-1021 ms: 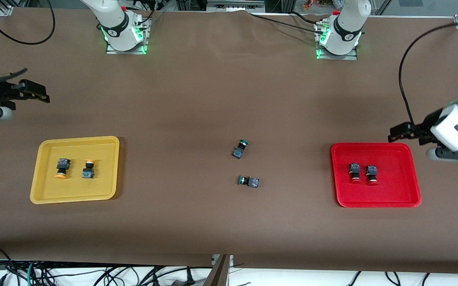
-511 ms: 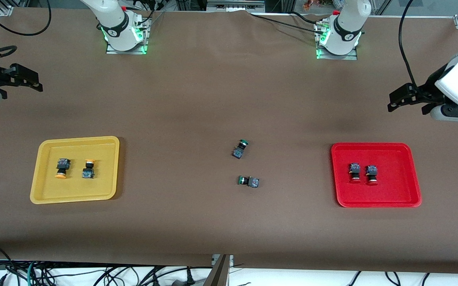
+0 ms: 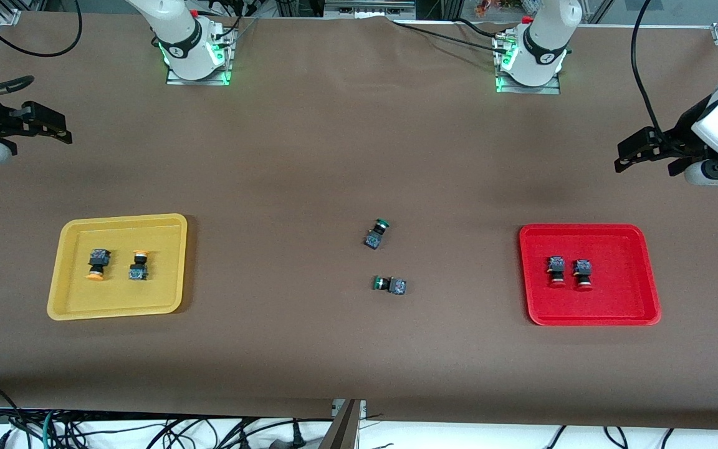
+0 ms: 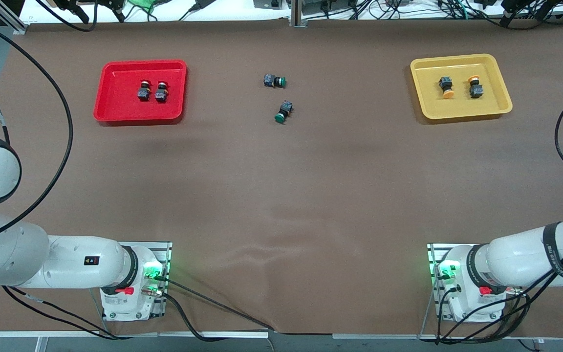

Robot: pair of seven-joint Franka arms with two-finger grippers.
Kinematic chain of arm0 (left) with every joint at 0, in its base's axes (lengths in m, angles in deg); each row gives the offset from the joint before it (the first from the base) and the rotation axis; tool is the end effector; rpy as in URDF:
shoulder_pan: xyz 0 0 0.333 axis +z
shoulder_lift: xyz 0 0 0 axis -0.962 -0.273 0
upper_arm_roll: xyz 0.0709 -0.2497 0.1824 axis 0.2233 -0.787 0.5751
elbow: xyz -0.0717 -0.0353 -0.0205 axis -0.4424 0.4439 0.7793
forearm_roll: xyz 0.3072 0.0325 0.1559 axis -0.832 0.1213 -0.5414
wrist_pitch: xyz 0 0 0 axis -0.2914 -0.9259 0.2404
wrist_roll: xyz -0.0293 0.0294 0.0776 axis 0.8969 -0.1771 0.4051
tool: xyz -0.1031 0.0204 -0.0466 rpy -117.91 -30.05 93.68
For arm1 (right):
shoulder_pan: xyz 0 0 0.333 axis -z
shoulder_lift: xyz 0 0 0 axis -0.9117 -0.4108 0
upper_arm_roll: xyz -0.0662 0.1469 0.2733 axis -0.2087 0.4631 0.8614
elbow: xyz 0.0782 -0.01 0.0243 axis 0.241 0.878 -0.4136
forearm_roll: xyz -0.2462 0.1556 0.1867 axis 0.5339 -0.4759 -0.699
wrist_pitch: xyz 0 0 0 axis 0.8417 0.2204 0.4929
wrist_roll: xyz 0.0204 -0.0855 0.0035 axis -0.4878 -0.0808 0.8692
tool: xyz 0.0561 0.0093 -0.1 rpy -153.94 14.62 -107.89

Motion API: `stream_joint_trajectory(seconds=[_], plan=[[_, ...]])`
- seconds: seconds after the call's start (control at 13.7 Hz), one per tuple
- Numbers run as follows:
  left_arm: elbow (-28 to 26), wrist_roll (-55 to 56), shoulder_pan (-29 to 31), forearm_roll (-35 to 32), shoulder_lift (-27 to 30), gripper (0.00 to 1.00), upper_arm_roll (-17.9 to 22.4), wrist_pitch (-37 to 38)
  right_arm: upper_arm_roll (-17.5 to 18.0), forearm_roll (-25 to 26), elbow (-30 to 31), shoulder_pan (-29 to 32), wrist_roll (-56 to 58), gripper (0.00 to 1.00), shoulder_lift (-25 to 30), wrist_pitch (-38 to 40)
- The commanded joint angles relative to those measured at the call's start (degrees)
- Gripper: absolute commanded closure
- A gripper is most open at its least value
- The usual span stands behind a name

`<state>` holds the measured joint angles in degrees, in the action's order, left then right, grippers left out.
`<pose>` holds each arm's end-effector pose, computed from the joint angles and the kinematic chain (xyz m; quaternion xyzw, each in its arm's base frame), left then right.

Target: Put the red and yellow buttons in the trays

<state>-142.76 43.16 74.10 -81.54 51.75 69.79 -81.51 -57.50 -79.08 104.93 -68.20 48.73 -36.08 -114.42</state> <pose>0.5231 -0.0287 0.5974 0.9995 -0.0074 -0.0141 0.0271 0.5168 -0.0028 0.5986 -0.9905 -0.1123 0.0784 0.0086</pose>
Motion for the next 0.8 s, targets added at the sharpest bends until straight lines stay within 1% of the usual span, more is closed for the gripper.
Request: stream_joint_trajectory(seconds=[0.0, 0.15, 0.29, 0.44, 0.73], plan=[[-0.29, -1.52, -0.03, -0.3, 1.04, 0.0, 0.03, 0.65, 0.52, 0.62, -1.88, 0.53, -0.53, 0.0, -0.95, 0.58], [0.59, -1.35, -0.2, -0.56, 0.52, 0.0, -0.06, 0.56, 0.52, 0.62, -1.88, 0.44, -0.53, 0.0, -1.04, 0.58], [1.03, -1.43, -0.2, -3.71, 0.08, 0.0, -0.49, 1.7, 0.52, 0.89, -1.88, 0.44, -0.44, 0.0, -1.04, 0.49], [1.03, -3.18, -0.2, -3.99, 0.08, 0.0, -0.41, 2.58, 0.52, 1.76, -1.88, 0.44, -0.35, 0.0, -1.04, 0.49], [1.03, -3.46, -0.2, -3.9, -0.01, 0.0, -0.32, 2.59, 0.52, 1.77, -1.88, 0.35, -0.27, 0.0, -1.04, 0.4]])
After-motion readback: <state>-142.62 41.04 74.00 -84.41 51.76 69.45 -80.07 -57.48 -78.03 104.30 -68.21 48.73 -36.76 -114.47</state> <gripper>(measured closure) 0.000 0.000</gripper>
